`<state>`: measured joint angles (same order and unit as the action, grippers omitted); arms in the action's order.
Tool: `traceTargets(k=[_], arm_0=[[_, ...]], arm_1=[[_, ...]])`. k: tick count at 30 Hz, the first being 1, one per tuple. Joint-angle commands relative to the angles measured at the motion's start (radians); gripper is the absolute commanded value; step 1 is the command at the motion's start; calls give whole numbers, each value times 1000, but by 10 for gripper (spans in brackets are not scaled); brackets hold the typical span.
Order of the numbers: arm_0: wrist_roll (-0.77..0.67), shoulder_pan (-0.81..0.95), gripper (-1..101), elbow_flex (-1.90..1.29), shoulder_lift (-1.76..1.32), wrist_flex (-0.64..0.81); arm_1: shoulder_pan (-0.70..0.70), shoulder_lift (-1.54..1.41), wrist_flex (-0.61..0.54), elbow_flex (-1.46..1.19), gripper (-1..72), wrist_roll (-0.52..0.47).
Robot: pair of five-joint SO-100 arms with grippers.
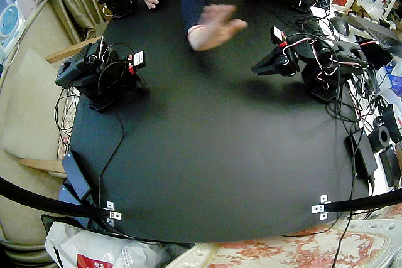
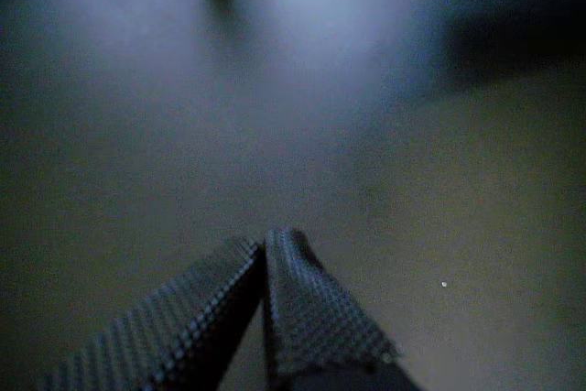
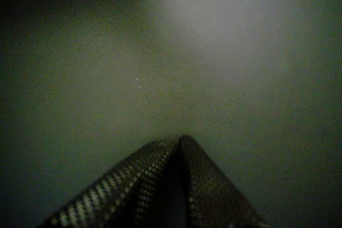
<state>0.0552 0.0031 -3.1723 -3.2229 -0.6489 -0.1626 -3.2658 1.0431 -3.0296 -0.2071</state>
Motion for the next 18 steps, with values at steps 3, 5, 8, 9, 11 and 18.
traceTargets(k=[3, 5, 8, 9, 11, 18], arm_0=[[-61, 6, 0, -9, -18, 479], [-61, -40, 0, -9, -18, 334], [18, -44, 0, -9, -18, -84], [18, -51, 0, -9, -18, -91], [14, -61, 0, -9, -18, -129], [23, -41, 0, -9, -18, 87]], arm_1=[[5, -8, 6, 23, -3, -3], [5, -8, 6, 23, -3, -2], [3, -8, 6, 23, -3, -2], [3, -8, 6, 23, -3, -2], [3, -8, 6, 23, -3, -2], [0, -8, 6, 23, -3, -2]])
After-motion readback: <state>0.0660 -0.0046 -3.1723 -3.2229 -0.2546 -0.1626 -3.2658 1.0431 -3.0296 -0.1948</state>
